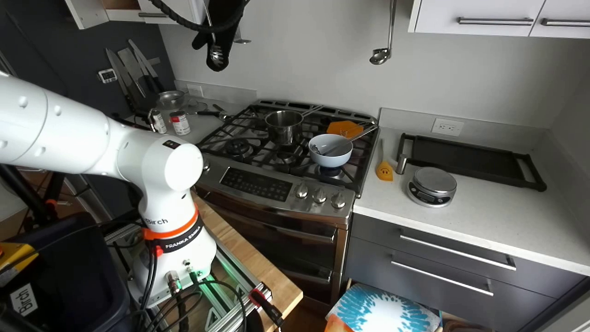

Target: Turn the light of the range hood on

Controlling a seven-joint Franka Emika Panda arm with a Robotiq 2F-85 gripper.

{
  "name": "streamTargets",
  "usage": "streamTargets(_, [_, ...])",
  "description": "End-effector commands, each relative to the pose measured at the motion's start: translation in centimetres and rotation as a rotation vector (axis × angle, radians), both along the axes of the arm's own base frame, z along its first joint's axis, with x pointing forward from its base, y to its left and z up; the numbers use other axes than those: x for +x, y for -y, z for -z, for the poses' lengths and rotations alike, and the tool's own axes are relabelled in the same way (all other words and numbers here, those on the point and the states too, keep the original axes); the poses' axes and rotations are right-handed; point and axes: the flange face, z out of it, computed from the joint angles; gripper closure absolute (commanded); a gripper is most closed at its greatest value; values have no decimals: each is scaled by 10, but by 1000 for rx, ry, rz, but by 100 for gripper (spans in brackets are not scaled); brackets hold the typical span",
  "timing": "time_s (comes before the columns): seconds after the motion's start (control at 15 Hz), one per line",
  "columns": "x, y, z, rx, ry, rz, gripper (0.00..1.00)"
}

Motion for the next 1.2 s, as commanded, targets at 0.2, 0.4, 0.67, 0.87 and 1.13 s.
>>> streamTargets(0.2, [15,-12,-16,-9,4,-15,100])
streamTargets(0.4, [21,-12,-16,-16,-6,-6,100])
streamTargets(0.67, [26,-11,-15,-28,-18,4,100])
streamTargets(0.87, [25,-7,-15,-39,-25,13,100])
streamTargets(1.13, [25,3,-14,-61,-39,42,100])
